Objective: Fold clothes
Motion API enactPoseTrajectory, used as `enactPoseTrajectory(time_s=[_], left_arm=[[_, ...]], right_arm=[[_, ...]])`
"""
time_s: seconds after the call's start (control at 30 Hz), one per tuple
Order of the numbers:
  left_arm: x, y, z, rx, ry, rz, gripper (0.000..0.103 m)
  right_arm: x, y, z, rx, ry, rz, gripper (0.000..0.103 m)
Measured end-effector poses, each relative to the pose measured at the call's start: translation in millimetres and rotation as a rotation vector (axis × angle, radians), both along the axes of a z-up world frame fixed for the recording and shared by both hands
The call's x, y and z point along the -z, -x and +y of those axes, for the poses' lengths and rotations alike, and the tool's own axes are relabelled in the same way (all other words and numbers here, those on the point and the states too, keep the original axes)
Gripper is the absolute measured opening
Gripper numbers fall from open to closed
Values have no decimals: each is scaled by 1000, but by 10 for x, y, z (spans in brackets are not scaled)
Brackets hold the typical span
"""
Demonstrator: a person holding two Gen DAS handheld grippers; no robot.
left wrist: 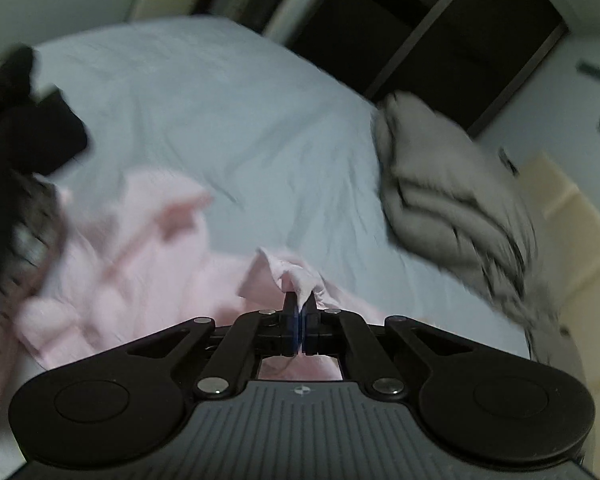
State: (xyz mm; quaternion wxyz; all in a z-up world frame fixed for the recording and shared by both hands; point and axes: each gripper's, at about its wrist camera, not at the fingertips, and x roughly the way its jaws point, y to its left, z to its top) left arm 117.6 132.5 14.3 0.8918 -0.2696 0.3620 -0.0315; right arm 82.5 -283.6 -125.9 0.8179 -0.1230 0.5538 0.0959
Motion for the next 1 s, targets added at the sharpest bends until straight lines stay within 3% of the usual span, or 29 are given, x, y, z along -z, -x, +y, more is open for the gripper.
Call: enactPoseTrajectory(time_s=[0.13,0.47,0.57,0.6,0.63,0.67,0.7,0.73,0.9,1.0], left_arm=[[74,-48,274,-92,-21,34,0],[402,-183,359,-112,-68,174,0],[398,-193,323,-110,-101,178,7],[389,-195,311,-111,-116,177,17],[370,-180,298,-127,-133,172,24],[350,-164,285,-143,-150,167,38],[330,-148,272,-159,-167,163,50],[305,-133,268,-166,-172,152,51],[159,-55,207,-170,-198,95,51],[72,-8,80,-111,-246,48,51]], right_arm=[[16,33,-4,-12,9,-5,3],[-23,41,-103,4,-14,29,4],[-73,69,-125,19,-30,50,8],[-93,87,-129,20,-32,51,9],[-126,102,-128,23,-36,46,11],[-158,117,-128,25,-40,40,15],[-192,132,-127,28,-44,33,33],[-237,150,-118,28,-53,16,54],[-477,157,-144,38,-96,-56,56],[-613,53,-285,91,-144,-107,55]])
